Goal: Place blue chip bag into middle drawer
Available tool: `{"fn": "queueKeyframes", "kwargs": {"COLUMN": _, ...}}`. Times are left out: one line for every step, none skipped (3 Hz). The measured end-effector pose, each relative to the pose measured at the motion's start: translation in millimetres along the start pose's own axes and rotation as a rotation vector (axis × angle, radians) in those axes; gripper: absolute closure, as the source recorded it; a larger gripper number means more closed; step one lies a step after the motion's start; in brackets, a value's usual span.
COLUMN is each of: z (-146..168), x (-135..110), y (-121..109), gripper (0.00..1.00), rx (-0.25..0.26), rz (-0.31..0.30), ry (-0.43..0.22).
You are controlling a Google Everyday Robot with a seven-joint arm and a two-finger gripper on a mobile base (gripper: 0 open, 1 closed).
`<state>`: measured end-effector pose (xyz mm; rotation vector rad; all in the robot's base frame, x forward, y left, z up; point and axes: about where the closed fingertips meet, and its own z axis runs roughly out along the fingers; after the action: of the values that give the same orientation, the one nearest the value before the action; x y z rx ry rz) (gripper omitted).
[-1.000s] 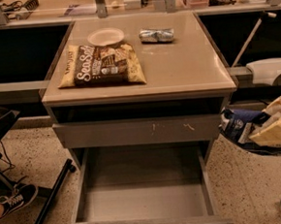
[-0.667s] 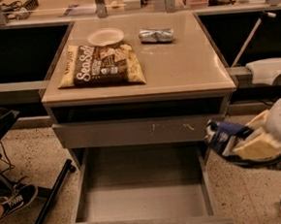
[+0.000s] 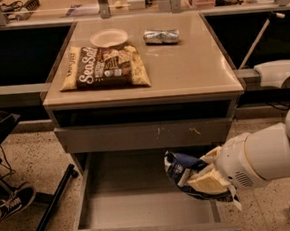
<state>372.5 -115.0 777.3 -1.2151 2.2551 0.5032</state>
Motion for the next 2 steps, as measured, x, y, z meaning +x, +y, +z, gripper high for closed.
{"fn": "queueKeyframes", "kwargs": {"z": -0.1, "x": 0.4, "y": -0.2, "gripper": 1.00, "rx": 0.001, "rz": -0.001, "ry": 0.001}}
{"fn": "queueKeyframes", "kwargs": {"z": 15.1, "x": 11.8, "y": -6.6, "gripper": 1.00, "rx": 0.048, "rz": 0.032, "ry": -0.011}}
